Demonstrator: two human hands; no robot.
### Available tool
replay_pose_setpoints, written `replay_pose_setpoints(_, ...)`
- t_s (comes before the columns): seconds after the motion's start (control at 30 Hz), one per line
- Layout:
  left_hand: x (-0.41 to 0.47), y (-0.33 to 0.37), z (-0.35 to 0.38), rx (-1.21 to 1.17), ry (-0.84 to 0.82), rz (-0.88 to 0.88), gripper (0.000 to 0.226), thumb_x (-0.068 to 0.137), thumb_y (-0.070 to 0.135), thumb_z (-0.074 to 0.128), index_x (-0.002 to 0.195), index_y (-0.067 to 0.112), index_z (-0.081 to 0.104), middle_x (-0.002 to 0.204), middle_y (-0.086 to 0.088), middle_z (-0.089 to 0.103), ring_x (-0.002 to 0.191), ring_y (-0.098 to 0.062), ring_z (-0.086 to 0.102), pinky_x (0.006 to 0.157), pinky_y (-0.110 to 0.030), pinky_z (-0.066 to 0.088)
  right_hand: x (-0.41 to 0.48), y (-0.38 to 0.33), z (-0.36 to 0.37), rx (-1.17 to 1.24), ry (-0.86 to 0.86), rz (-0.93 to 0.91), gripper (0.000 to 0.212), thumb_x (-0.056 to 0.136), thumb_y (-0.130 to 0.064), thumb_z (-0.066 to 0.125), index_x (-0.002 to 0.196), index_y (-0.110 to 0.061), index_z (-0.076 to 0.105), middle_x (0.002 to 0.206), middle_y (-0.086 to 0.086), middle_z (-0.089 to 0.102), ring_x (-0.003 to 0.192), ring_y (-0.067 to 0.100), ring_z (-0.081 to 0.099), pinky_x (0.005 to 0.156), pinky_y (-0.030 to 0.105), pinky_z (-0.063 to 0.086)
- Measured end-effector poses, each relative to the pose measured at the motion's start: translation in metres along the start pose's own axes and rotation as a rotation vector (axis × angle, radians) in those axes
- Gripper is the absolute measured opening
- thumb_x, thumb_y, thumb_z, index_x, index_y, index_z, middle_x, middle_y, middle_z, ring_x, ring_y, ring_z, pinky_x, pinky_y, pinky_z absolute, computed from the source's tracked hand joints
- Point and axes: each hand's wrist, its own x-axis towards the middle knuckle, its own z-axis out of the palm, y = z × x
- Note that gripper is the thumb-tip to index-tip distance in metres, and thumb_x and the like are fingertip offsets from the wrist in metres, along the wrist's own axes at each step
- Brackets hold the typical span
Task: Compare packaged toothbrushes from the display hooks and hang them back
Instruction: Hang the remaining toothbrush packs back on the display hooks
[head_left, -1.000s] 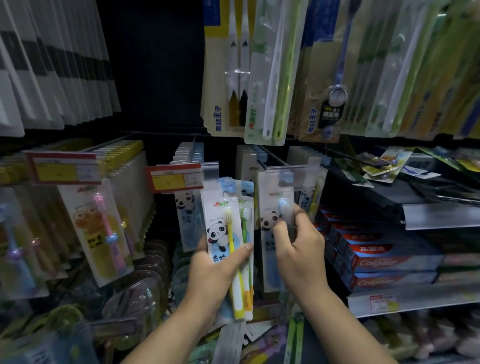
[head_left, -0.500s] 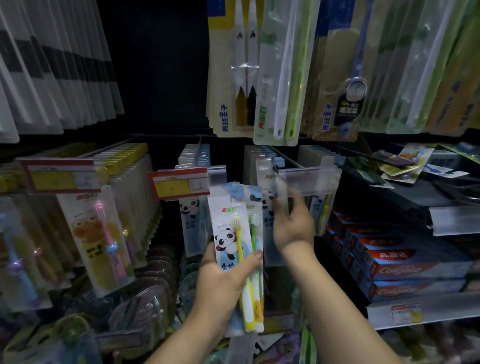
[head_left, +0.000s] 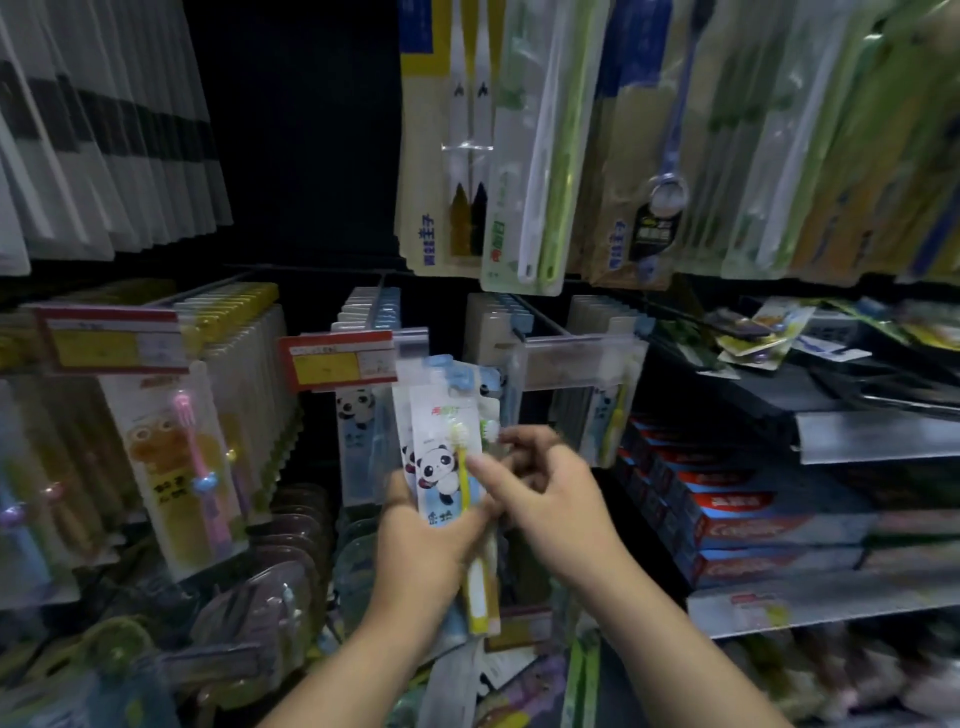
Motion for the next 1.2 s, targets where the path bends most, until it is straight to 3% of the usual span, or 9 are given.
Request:
replay_pose_setpoints(0.07,-0.005,0.000,0.004,0.079,-0.019,0.022,0.048,0.076,0.024,0.090,0.113,0.023,0.060,0.093,0.005,0.079,0.077,0.000,0.074,0.063,-0.016,0.056,-0.007,-0.002,-0.004,-0.098,0.024,0.011,0.046,0.071,-0.050,0.087,0.104,-0.030,0.061,0.084,0.000,0.068,0.064,0.004,0.059,0.065,0.029,0.054)
replay_pose_setpoints(0.23,-0.016,0.003,0.012,0.077,-0.175,-0.040,0.076,0.060,0.045,0.096,0.123,0.026,0.059,0.103,0.006,0.079,0.090,-0.009,0.077,0.082,-0.041,0.064,-0.016,0.002,-0.024,0.004,0.029,0.080,0.027,0.083,-0.025,0.085,0.104,-0.023,0.068,0.090,-0.004,0.074,0.074,0.002,0.070,0.064,0.020,0.054)
replay_pose_setpoints(0.37,-0.016,0.008,0.007,-0.034,-0.217,-0.054,0.063,0.068,0.046,0.090,0.122,0.028,0.062,0.109,0.008,0.079,0.100,-0.011,0.076,0.089,-0.040,0.061,-0.013,0.009,-0.034,0.157,0.047,0.130,0.018,0.089,-0.008,0.077,0.103,-0.018,0.071,0.088,0.001,0.079,0.084,0.018,0.076,0.070,0.027,0.059)
replay_pose_setpoints(0.5,-0.006,0.010,0.002,-0.119,-0.144,-0.059,0.041,0.079,0.031,0.082,0.115,0.021,0.065,0.096,0.009,0.081,0.088,-0.010,0.077,0.071,-0.024,0.060,-0.007,0.007,-0.038,0.280,0.064,0.133,0.022,0.092,0.003,0.066,0.106,-0.013,0.060,0.090,0.011,0.079,0.084,0.034,0.076,0.077,0.048,0.061)
replay_pose_setpoints(0.67,0.000,0.008,-0.003,-0.059,-0.051,-0.047,0.074,0.062,0.059,0.090,0.122,0.026,0.063,0.111,0.002,0.079,0.104,-0.024,0.075,0.095,-0.053,0.058,-0.004,0.011,-0.042,0.207,0.139,-0.028,0.022,0.093,0.003,0.062,0.104,-0.015,0.059,0.096,0.019,0.073,0.094,0.046,0.066,0.083,0.060,0.055)
replay_pose_setpoints(0.9,-0.003,0.003,-0.001,-0.045,-0.109,-0.002,0.024,0.086,0.014,0.081,0.103,0.019,0.065,0.091,0.002,0.081,0.080,-0.013,0.077,0.062,-0.020,0.057,-0.006,0.012,-0.037,0.121,0.141,-0.170,0.025,0.091,0.003,0.066,0.097,-0.021,0.062,0.088,0.012,0.069,0.084,0.041,0.065,0.072,0.052,0.056)
replay_pose_setpoints(1.0,-0.003,0.005,-0.002,-0.051,-0.114,-0.007,0.024,0.086,0.015,0.081,0.103,0.017,0.064,0.088,0.001,0.081,0.080,-0.017,0.078,0.063,-0.023,0.059,-0.009,0.010,-0.031,0.130,0.141,-0.215,0.024,0.090,-0.002,0.069,0.099,-0.024,0.063,0.090,0.011,0.070,0.084,0.035,0.068,0.075,0.053,0.056)
replay_pose_setpoints(1.13,-0.001,0.005,-0.004,-0.079,-0.099,-0.017,0.027,0.084,0.014,0.082,0.105,0.013,0.064,0.090,-0.006,0.081,0.081,-0.024,0.078,0.072,-0.039,0.063,-0.011,0.004,-0.028,0.160,0.179,-0.234,0.024,0.090,0.000,0.066,0.098,-0.022,0.063,0.083,0.008,0.071,0.072,0.030,0.065,0.064,0.043,0.056)
replay_pose_setpoints(1.2,0.000,0.005,-0.004,-0.094,-0.098,-0.005,0.028,0.085,0.013,0.082,0.107,0.015,0.065,0.093,-0.004,0.081,0.083,-0.021,0.078,0.073,-0.037,0.063,-0.010,0.004,-0.027,0.159,0.215,-0.229,0.024,0.094,0.002,0.064,0.098,-0.022,0.064,0.079,0.003,0.069,0.069,0.028,0.060,0.064,0.041,0.052)
